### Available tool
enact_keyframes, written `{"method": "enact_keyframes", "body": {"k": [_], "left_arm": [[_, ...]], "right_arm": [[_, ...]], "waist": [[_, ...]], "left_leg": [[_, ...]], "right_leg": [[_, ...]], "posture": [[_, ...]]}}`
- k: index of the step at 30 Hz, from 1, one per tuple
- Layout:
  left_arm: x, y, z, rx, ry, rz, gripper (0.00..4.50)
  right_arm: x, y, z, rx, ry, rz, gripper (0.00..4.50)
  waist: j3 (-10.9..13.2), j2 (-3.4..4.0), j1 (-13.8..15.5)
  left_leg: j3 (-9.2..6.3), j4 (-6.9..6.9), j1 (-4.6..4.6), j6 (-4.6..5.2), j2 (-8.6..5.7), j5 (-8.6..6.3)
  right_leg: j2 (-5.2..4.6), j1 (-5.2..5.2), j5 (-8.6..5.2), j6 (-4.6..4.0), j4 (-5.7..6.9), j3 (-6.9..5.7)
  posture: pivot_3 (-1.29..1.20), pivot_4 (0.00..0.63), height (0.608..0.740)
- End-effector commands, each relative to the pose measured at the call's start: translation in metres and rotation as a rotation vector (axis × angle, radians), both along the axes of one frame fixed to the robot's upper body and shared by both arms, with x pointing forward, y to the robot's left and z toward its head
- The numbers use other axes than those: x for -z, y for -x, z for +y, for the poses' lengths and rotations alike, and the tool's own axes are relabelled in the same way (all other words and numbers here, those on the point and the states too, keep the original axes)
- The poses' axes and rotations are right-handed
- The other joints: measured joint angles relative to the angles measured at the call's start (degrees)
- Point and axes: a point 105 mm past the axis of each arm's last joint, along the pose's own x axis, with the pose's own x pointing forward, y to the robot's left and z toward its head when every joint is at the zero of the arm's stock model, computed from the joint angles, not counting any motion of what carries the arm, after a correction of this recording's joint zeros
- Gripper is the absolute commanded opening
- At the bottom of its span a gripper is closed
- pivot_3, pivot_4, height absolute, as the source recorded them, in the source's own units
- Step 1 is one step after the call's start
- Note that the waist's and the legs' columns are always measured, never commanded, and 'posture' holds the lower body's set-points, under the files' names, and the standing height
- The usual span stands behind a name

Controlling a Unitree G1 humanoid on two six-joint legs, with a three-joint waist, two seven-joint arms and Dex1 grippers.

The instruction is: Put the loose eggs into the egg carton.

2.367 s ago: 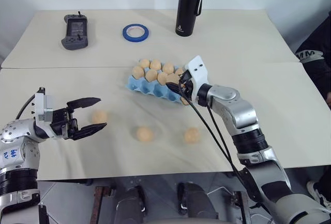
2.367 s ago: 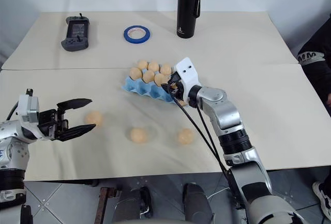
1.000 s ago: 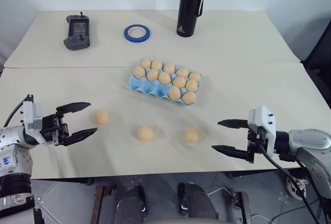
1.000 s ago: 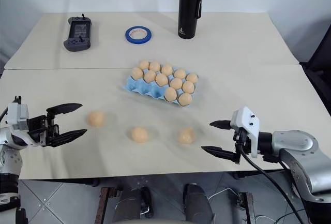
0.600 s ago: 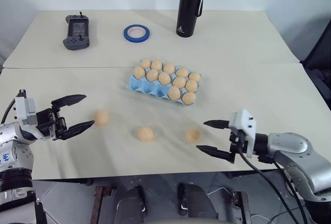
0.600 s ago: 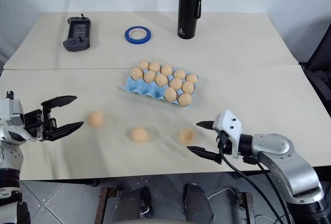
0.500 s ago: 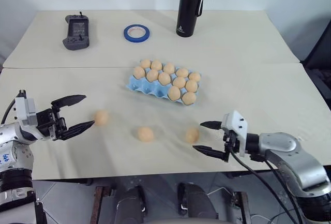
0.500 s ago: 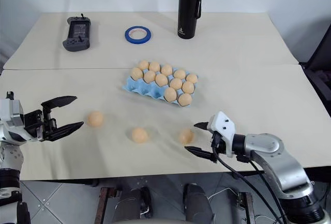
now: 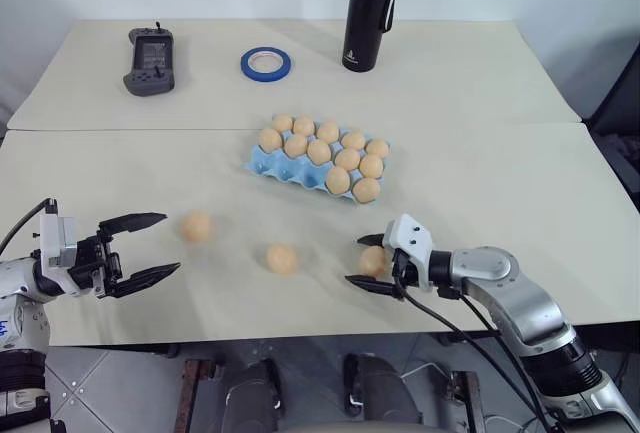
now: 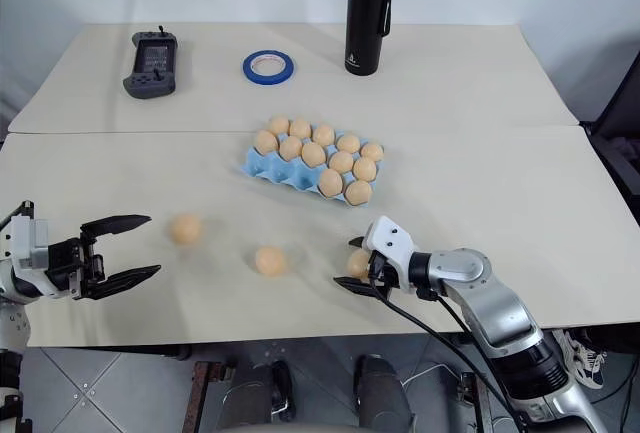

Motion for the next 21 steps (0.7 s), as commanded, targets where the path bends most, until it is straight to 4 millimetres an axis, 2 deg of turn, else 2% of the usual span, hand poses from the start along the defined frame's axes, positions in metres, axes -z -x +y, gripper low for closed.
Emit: {"method": "enact_keyframes", "body": {"k": [1, 4, 8, 15, 18, 21], "left_arm": [[-0.004, 0.007, -0.002, 0.066, -0.046, -0.015, 4.50], [-0.005, 0.007, -0.002, 0.064, -0.046, -0.014, 4.50], [-0.005, 0.006, -0.002, 0.059, -0.043, -0.013, 4.50], [-0.006, 0.006, -0.001, 0.034, -0.048, -0.005, 4.50], [-0.006, 0.007, 0.000, 0.026, -0.053, -0.010, 4.50], [-0.008, 0.007, 0.000, 0.015, -0.047, -0.028, 4.50]], "right_arm": [[-0.004, 0.000, 0.003, -0.019, -0.007, -0.015, 2.60], [-0.007, 0.001, 0.003, -0.025, -0.009, -0.025, 2.45], [-0.036, -0.008, 0.008, -0.016, -0.082, -0.102, 2.45], [-0.108, -0.062, 0.040, 0.140, -0.279, -0.239, 2.44], [-0.120, -0.078, 0.060, 0.147, -0.289, -0.245, 2.44], [-0.120, -0.091, 0.074, 0.149, -0.275, -0.249, 2.44]], "waist": [[0.0, 0.00, 0.0], [0.0, 0.00, -0.1], [0.0, 0.00, -0.2], [0.0, -0.01, -0.5], [0.0, -0.01, -0.5], [0.0, -0.01, -0.6]], "left_leg": [[0.00, 0.00, 0.00, 0.02, 0.00, 0.02], [0.02, -0.01, 0.00, 0.07, 0.01, 0.05], [0.03, -0.01, 0.00, 0.07, 0.02, 0.05], [0.09, 0.08, -0.01, 0.00, 0.06, 0.11], [0.12, 0.05, -0.05, -0.05, 0.07, 0.16], [0.16, 0.00, -0.11, -0.08, 0.07, 0.15]], "right_leg": [[0.00, 0.00, 0.00, 0.00, 0.00, 0.00], [0.01, -0.01, 0.00, 0.00, 0.00, -0.01], [0.01, -0.02, 0.00, 0.00, 0.01, -0.05], [0.00, -0.32, 0.04, -0.17, 0.44, -0.02], [0.01, -0.50, 0.04, -0.21, 0.66, -0.01], [0.01, -0.61, 0.04, -0.21, 0.73, -0.03]], "posture": [[0.00, 0.150, 0.740], [0.00, 0.150, 0.740], [0.00, 0.150, 0.740], [0.00, 0.150, 0.740], [0.00, 0.150, 0.740], [0.00, 0.150, 0.740]]}}
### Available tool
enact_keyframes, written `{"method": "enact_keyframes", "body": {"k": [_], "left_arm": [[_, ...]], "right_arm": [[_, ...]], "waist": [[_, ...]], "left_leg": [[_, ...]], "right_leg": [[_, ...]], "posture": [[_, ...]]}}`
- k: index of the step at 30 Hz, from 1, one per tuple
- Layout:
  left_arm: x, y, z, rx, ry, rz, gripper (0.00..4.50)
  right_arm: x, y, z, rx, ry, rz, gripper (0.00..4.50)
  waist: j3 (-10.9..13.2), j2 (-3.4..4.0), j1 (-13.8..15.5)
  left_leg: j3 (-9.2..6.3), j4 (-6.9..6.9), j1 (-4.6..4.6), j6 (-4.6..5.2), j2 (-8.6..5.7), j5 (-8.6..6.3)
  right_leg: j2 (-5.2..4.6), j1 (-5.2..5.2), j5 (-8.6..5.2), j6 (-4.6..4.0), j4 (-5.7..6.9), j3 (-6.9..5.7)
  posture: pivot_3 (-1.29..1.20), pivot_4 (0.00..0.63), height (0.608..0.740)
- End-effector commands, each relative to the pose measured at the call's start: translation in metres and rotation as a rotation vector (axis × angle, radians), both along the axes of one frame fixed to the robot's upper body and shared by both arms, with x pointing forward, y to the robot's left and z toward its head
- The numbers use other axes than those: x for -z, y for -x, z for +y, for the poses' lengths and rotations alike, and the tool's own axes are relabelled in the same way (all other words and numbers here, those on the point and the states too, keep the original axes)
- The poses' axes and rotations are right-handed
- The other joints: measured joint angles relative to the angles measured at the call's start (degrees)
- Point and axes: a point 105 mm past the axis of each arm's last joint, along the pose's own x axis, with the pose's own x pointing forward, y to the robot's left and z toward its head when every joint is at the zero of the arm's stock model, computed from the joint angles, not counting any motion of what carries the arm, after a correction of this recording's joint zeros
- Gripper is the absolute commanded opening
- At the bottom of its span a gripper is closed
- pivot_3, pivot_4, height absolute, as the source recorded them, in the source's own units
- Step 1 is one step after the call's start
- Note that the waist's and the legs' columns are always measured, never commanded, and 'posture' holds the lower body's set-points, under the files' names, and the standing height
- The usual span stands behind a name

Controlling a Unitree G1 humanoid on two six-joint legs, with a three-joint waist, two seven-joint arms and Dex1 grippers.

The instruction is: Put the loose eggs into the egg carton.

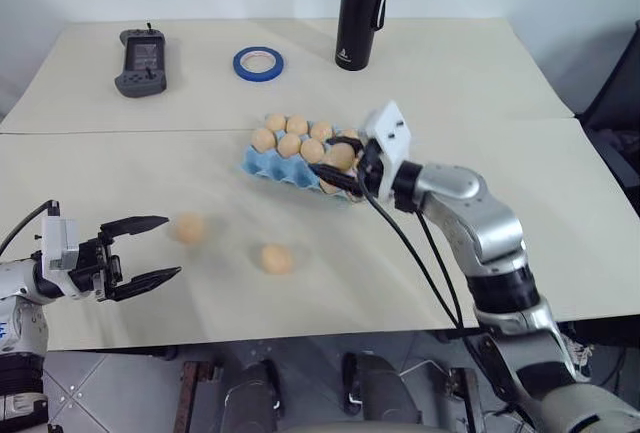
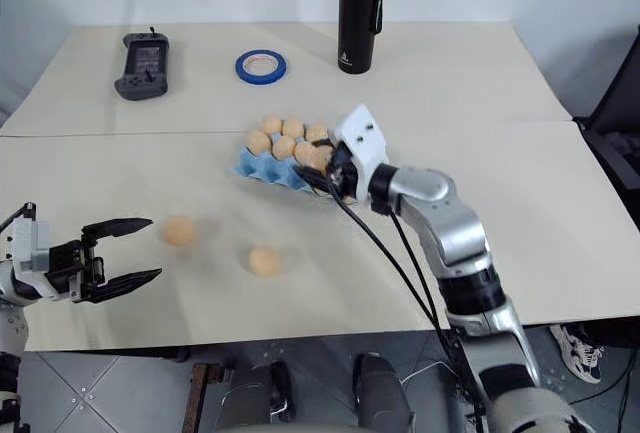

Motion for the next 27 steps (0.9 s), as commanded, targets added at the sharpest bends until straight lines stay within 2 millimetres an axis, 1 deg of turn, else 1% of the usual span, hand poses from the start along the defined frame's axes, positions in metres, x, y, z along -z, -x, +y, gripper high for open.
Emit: {"method": "enact_keyframes", "body": {"k": [1, 4, 5, 9, 11, 12, 15, 16, 20, 23, 24, 27], "left_arm": [[-0.010, 0.003, 0.001, 0.003, -0.024, -0.046, 4.50], [-0.012, 0.005, 0.001, -0.005, -0.020, -0.056, 4.50], [-0.013, 0.006, 0.001, -0.005, -0.014, -0.067, 4.50], [-0.018, 0.008, -0.001, -0.002, 0.015, -0.094, 4.50], [-0.018, 0.010, -0.002, 0.008, 0.027, -0.098, 4.50], [-0.019, 0.010, -0.003, 0.012, 0.030, -0.098, 4.50], [-0.019, 0.011, -0.004, 0.019, 0.041, -0.103, 4.50], [-0.020, 0.011, -0.004, 0.022, 0.045, -0.106, 4.50], [-0.023, 0.010, -0.008, 0.053, 0.078, -0.115, 4.50], [-0.023, 0.009, -0.009, 0.070, 0.083, -0.121, 4.50], [-0.023, 0.010, -0.010, 0.085, 0.083, -0.115, 4.50], [-0.018, 0.014, -0.010, 0.136, 0.051, -0.085, 4.50]], "right_arm": [[0.000, -0.010, 0.013, 0.006, 0.014, -0.023, 2.44], [0.004, -0.018, 0.024, 0.004, 0.028, -0.023, 2.44], [0.007, -0.020, 0.027, 0.003, 0.034, -0.020, 2.44], [0.012, -0.024, 0.035, -0.001, 0.046, -0.019, 2.44], [0.014, -0.023, 0.040, -0.016, 0.056, -0.029, 3.14], [0.015, -0.023, 0.042, -0.021, 0.058, -0.030, 3.32], [0.015, -0.022, 0.045, -0.029, 0.053, -0.033, 4.33], [0.014, -0.022, 0.046, -0.032, 0.051, -0.036, 4.47], [0.009, -0.021, 0.047, -0.033, 0.034, -0.047, 4.47], [0.002, -0.016, 0.042, -0.054, 0.022, -0.059, 4.47], [-0.001, -0.011, 0.040, -0.083, 0.015, -0.059, 4.47], [0.000, 0.019, 0.030, -0.230, 0.039, -0.047, 4.47]], "waist": [[0.0, 0.00, -0.1], [0.0, 0.00, -0.4], [0.0, 0.00, -0.6], [0.0, 0.00, -1.1], [0.0, 0.00, -1.3], [0.0, 0.00, -1.3], [0.0, 0.00, -1.4], [0.0, 0.00, -1.4], [0.0, 0.00, -1.3], [0.0, 0.00, -1.2], [0.0, 0.00, -1.2], [0.0, -0.01, -1.0]], "left_leg": [[0.01, 0.00, -0.04, -0.01, 0.01, 0.00], [0.08, 0.01, -0.14, -0.05, 0.01, -0.02], [0.15, 0.01, -0.17, -0.20, 0.01, 0.07], [0.39, 0.02, -0.18, -0.35, 0.01, 0.16], [0.39, 0.02, -0.18, -0.38, 0.04, 0.18], [0.39, 0.02, -0.16, -0.39, 0.05, 0.19], [0.39, 0.02, -0.16, -0.43, 0.06, 0.22], [0.39, 0.02, -0.16, -0.43, 0.07, 0.22], [0.37, 0.02, -0.16, -0.43, 0.06, 0.22], [0.36, 0.03, -0.17, -0.43, 0.06, 0.22], [0.36, 0.03, -0.17, -0.43, 0.06, 0.22], [0.24, 0.01, -0.17, -0.42, 0.06, 0.21]], "right_leg": [[0.01, -0.04, 0.00, 0.00, 0.01, -0.02], [0.00, -0.09, 0.00, 0.01, 0.00, -0.11], [0.00, -0.10, 0.01, 0.03, 0.00, -0.12], [0.01, -0.10, 0.02, 0.04, 0.01, -0.14], [0.03, -0.10, 0.02, 0.04, 0.03, -0.14], [0.04, -0.10, 0.01, 0.04, 0.05, -0.14], [0.06, -0.12, 0.01, 0.03, 0.09, -0.13], [0.06, -0.12, 0.01, 0.02, 0.09, -0.13], [0.05, -0.12, 0.01, 0.02, 0.09, -0.13], [0.06, -0.11, 0.01, 0.02, 0.09, -0.13], [0.05, -0.12, 0.01, 0.02, 0.08, -0.13], [0.05, -0.11, 0.01, 0.03, 0.07, -0.13]], "posture": [[0.00, 0.150, 0.740], [0.00, 0.150, 0.740], [0.00, 0.150, 0.740], [0.00, 0.150, 0.740], [0.00, 0.150, 0.740], [0.00, 0.150, 0.740], [0.00, 0.150, 0.740], [0.00, 0.150, 0.740], [0.00, 0.150, 0.740], [0.00, 0.150, 0.740], [0.00, 0.150, 0.740], [0.00, 0.150, 0.740]]}}
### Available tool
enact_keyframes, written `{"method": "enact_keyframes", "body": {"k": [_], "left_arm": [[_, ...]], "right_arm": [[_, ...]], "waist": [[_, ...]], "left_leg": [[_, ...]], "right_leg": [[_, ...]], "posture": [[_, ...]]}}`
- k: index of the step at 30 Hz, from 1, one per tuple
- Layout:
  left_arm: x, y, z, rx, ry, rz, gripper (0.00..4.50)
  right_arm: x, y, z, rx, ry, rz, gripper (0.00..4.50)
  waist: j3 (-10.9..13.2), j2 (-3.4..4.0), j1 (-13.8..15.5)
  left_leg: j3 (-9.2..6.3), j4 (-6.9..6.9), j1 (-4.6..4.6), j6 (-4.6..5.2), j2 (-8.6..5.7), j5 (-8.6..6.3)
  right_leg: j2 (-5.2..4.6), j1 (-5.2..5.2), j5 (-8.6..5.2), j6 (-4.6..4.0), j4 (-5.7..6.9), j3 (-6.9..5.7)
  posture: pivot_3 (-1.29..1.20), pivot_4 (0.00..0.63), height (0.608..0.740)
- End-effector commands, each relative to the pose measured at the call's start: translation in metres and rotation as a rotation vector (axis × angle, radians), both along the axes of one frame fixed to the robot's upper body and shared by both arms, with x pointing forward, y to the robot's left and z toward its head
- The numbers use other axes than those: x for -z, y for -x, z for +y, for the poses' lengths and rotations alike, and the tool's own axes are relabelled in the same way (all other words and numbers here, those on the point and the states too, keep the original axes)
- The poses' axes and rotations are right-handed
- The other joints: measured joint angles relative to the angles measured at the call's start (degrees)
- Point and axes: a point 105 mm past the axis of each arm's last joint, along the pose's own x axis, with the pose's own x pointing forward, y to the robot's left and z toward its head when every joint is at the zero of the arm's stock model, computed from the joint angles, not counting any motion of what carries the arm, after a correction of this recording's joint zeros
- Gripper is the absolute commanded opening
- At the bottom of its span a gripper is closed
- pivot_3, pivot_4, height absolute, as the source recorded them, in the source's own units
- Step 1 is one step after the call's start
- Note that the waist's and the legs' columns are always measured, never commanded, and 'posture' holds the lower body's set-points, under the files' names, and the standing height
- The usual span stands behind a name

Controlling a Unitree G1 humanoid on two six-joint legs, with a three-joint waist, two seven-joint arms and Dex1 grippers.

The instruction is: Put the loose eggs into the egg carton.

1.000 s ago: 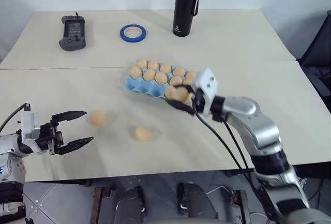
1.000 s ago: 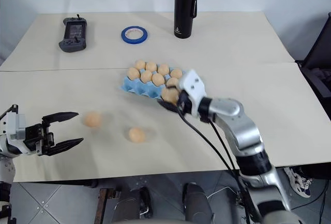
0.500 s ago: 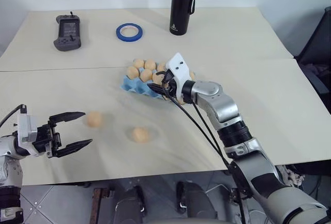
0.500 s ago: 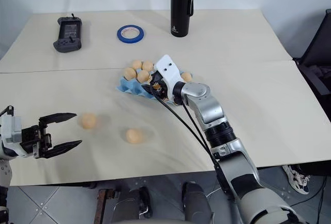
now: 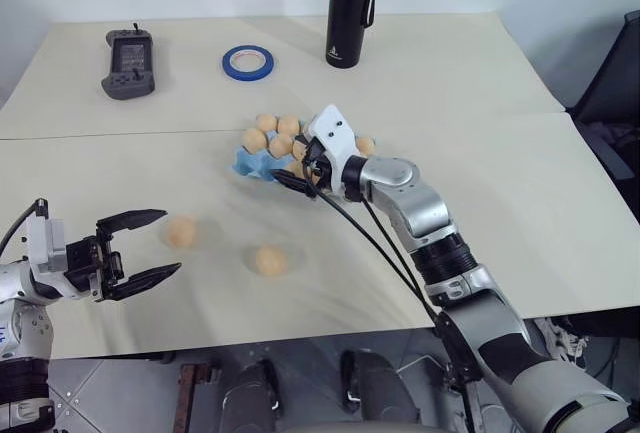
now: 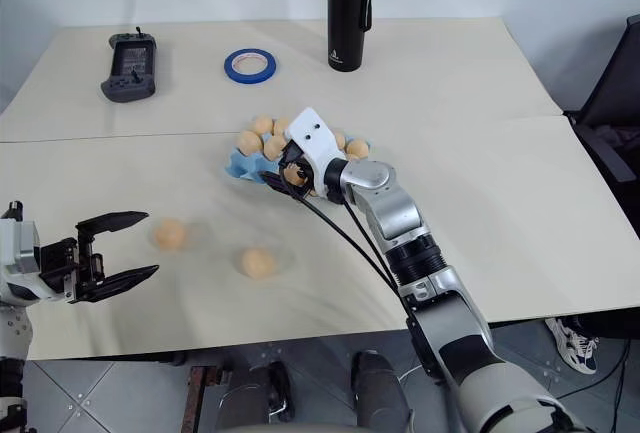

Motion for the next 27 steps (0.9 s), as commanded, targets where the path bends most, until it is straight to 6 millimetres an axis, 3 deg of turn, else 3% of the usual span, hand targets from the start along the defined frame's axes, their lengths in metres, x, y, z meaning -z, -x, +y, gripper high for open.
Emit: {"method": "enact_keyframes", "body": {"k": [1, 4, 9, 14, 17, 27], "left_arm": [[0.000, 0.011, -0.001, 0.106, -0.056, 0.006, 4.50], [-0.001, 0.010, 0.001, 0.120, -0.078, 0.009, 4.50], [-0.002, 0.008, 0.004, 0.125, -0.098, 0.006, 4.50], [0.005, 0.010, 0.009, 0.118, -0.132, 0.024, 4.50], [0.008, 0.011, 0.011, 0.110, -0.139, 0.027, 4.50], [0.022, 0.025, 0.015, 0.086, -0.129, 0.062, 4.50]], "right_arm": [[-0.011, 0.038, -0.011, -0.185, 0.006, -0.024, 4.47], [0.004, 0.068, -0.029, -0.299, 0.092, 0.019, 4.47], [0.021, 0.096, -0.047, -0.393, 0.180, 0.103, 4.47], [0.036, 0.108, -0.051, -0.440, 0.258, 0.135, 4.47], [0.039, 0.106, -0.041, -0.440, 0.258, 0.126, 4.47], [0.046, 0.093, 0.024, -0.434, 0.193, 0.096, 4.47]], "waist": [[0.0, -0.02, 0.1], [0.0, -0.02, 0.4], [0.0, -0.02, 0.0], [0.0, -0.02, 0.0], [0.0, -0.02, 0.1], [0.0, -0.02, 0.1]], "left_leg": [[-0.20, -0.02, 0.00, 0.00, 0.00, -0.03], [-0.29, -0.02, -0.02, 0.03, -0.01, -0.08], [-0.27, 0.01, 0.03, 0.32, 0.00, -0.19], [-0.36, 0.02, 0.15, 0.34, -0.01, -0.14], [-0.37, 0.04, 0.15, 0.34, -0.01, -0.13], [-0.37, 0.02, 0.12, 0.29, -0.01, -0.15]], "right_leg": [[0.00, 0.01, 0.00, 0.00, -0.04, 0.00], [0.00, 0.03, 0.00, 0.01, -0.10, -0.04], [-0.02, 0.04, -0.01, -0.02, -0.10, -0.04], [0.00, 0.06, -0.04, -0.18, -0.09, -0.05], [-0.01, 0.05, -0.03, -0.21, -0.09, -0.05], [-0.05, -0.02, -0.02, -0.23, -0.02, -0.14]], "posture": [[0.00, 0.150, 0.740], [0.00, 0.150, 0.740], [0.00, 0.150, 0.740], [0.00, 0.150, 0.740], [0.00, 0.150, 0.740], [0.00, 0.150, 0.740]]}}
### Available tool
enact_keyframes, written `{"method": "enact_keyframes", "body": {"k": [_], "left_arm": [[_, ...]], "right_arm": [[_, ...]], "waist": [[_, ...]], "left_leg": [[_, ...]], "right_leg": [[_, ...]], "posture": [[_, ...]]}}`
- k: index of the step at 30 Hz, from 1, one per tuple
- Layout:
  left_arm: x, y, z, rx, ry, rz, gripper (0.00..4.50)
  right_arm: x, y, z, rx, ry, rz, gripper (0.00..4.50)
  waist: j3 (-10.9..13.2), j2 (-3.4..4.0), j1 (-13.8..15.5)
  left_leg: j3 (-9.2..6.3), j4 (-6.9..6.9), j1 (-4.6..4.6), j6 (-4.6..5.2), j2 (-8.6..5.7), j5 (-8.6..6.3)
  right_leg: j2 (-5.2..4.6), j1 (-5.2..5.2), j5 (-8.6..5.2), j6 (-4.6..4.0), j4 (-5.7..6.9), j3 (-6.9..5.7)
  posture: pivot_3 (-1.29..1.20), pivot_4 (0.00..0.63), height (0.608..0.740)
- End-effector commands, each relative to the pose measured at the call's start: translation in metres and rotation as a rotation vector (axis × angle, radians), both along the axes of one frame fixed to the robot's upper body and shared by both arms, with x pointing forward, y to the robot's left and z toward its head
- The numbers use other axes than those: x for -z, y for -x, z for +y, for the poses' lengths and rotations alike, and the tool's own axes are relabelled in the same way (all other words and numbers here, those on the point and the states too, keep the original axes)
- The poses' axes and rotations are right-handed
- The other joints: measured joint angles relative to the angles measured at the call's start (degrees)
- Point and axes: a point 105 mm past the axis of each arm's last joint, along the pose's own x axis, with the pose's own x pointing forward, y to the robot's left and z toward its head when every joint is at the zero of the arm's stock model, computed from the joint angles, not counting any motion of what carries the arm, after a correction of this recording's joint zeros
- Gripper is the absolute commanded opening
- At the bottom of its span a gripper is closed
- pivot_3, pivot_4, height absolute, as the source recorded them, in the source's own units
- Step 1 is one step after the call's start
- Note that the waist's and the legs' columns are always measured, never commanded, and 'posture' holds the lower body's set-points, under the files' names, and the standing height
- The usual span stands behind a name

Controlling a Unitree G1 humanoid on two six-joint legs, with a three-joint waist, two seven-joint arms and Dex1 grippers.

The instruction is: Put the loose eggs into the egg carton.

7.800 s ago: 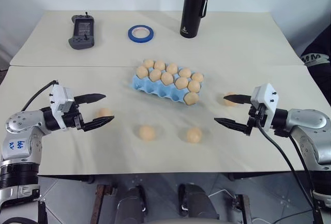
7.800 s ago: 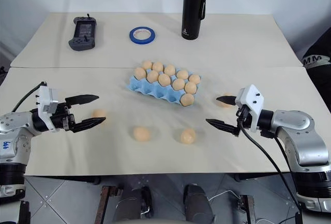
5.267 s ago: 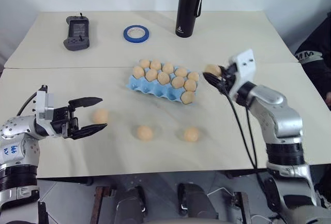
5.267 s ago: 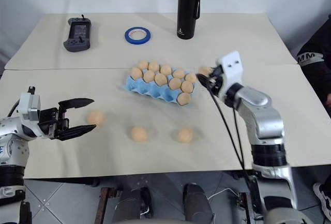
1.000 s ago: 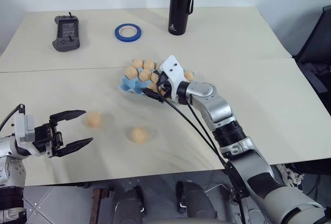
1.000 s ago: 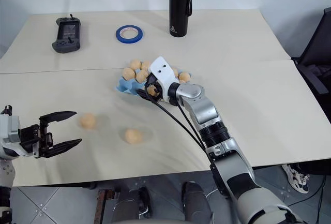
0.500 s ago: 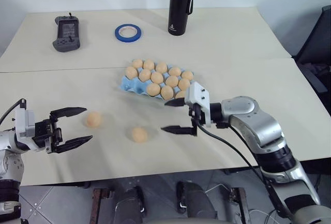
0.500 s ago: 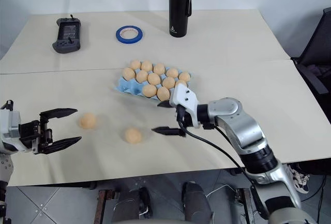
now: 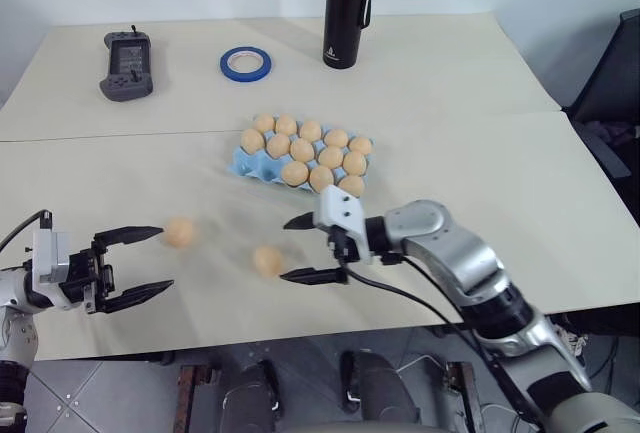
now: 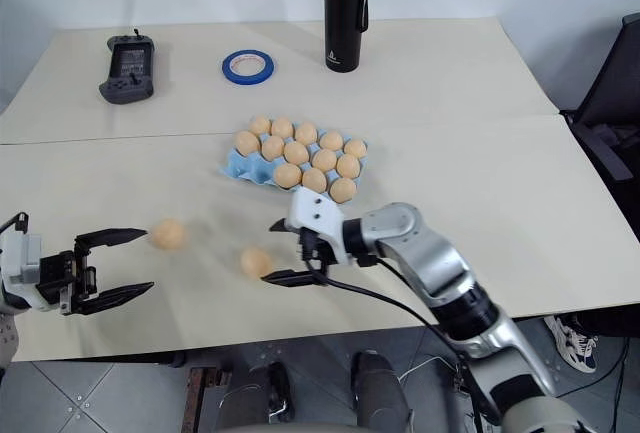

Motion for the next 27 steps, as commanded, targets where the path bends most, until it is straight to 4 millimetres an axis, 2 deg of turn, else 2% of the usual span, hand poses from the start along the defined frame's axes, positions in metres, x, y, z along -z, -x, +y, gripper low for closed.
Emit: {"method": "enact_keyframes", "body": {"k": [1, 7, 14, 19, 21, 23, 26, 27], "left_arm": [[-0.002, 0.015, -0.002, 0.093, -0.014, -0.024, 4.50], [-0.002, 0.017, -0.002, 0.073, 0.003, -0.039, 4.50], [-0.004, 0.017, -0.003, 0.057, 0.013, -0.054, 4.50], [-0.004, 0.016, -0.004, 0.047, 0.016, -0.060, 4.50], [-0.005, 0.015, -0.004, 0.042, 0.018, -0.064, 4.50], [-0.006, 0.014, -0.004, 0.033, 0.024, -0.074, 4.50], [-0.008, 0.011, -0.004, 0.018, 0.031, -0.089, 4.50], [-0.009, 0.010, -0.004, 0.009, 0.033, -0.097, 4.50]], "right_arm": [[-0.002, 0.001, 0.016, -0.019, -0.012, -0.038, 4.47], [0.018, -0.002, 0.033, -0.038, 0.063, -0.053, 4.47], [0.029, -0.007, 0.037, -0.034, 0.111, -0.055, 4.47], [0.027, -0.010, 0.037, -0.025, 0.102, -0.066, 2.89], [0.017, -0.011, 0.038, -0.023, 0.065, -0.076, 2.25], [-0.001, -0.012, 0.039, -0.013, 0.002, -0.090, 2.01], [-0.023, -0.019, 0.038, 0.026, -0.064, -0.105, 1.95], [-0.035, -0.027, 0.037, 0.065, -0.099, -0.121, 1.95]], "waist": [[0.0, 0.00, 0.1], [0.0, -0.04, 0.0], [0.0, -0.03, -0.1], [0.0, -0.04, -0.1], [0.0, -0.03, -0.1], [0.0, -0.03, -0.1], [0.0, -0.03, -0.1], [0.0, -0.03, -0.1]], "left_leg": [[0.01, -0.01, 0.00, 0.01, -0.01, -0.01], [-0.01, 0.01, -0.01, 0.01, -0.01, -0.02], [-0.01, 0.00, -0.01, -0.02, 0.01, -0.01], [-0.01, -0.01, -0.01, -0.02, 0.01, -0.01], [-0.03, -0.02, -0.01, -0.03, 0.01, -0.02], [-0.03, -0.02, -0.01, -0.04, 0.01, -0.02], [-0.03, 0.00, -0.01, -0.03, 0.01, -0.02], [-0.02, 0.00, -0.01, -0.04, 0.02, -0.02]], "right_leg": [[-0.02, 0.00, 0.00, 0.01, -0.01, -0.01], [-0.03, 0.03, 0.01, 0.02, -0.03, -0.11], [-0.02, 0.02, 0.01, 0.01, 0.00, -0.12], [-0.02, 0.02, 0.01, 0.01, 0.00, -0.14], [-0.02, 0.02, 0.01, 0.01, 0.00, -0.15], [-0.02, 0.02, 0.01, 0.01, 0.00, -0.16], [-0.02, 0.03, 0.01, 0.01, 0.00, -0.15], [-0.02, 0.02, 0.01, 0.01, 0.00, -0.15]], "posture": [[0.00, 0.150, 0.740], [0.00, 0.150, 0.740], [0.00, 0.150, 0.740], [0.00, 0.150, 0.740], [0.00, 0.150, 0.740], [0.00, 0.150, 0.740], [0.00, 0.150, 0.740], [0.00, 0.150, 0.740]]}}
